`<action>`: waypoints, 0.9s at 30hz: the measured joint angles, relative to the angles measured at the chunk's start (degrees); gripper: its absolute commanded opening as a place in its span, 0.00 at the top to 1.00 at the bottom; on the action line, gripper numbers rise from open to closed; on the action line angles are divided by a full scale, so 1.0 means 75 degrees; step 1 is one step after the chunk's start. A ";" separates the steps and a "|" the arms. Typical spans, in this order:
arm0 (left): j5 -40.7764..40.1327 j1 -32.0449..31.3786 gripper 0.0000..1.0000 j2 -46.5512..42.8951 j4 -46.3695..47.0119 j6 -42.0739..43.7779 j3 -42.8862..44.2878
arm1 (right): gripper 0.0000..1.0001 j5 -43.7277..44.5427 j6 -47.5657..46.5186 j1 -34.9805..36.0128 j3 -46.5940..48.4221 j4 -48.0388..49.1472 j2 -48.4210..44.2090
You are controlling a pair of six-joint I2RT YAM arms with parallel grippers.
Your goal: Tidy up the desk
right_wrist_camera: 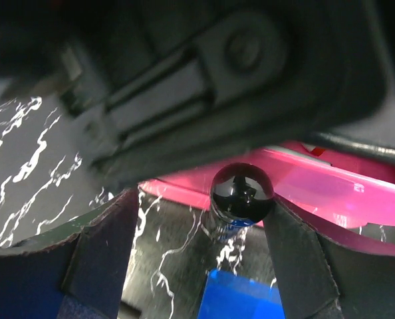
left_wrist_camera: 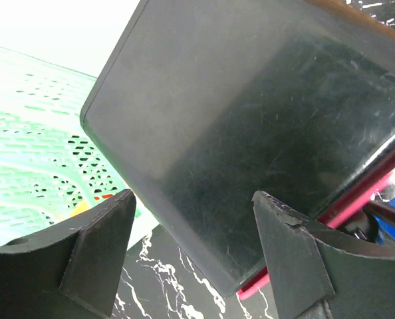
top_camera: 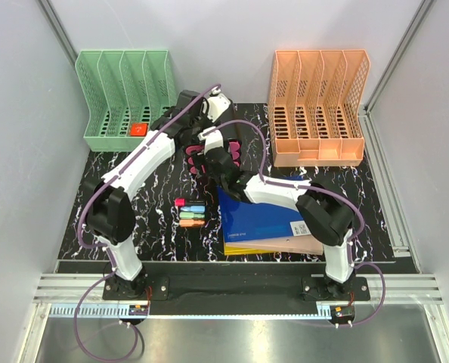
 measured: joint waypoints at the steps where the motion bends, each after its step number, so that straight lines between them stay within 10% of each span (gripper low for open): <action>1: 0.0006 0.0000 0.23 -0.0029 -0.0009 0.0000 -0.0023 | 0.18 0.0064 -0.0061 -0.0006 0.0032 0.0117 0.0070; 27: 0.0597 0.0912 0.23 -0.0122 -0.1440 -0.0991 0.0603 | 0.17 0.0283 0.0664 0.0032 -0.1874 0.0836 -0.0959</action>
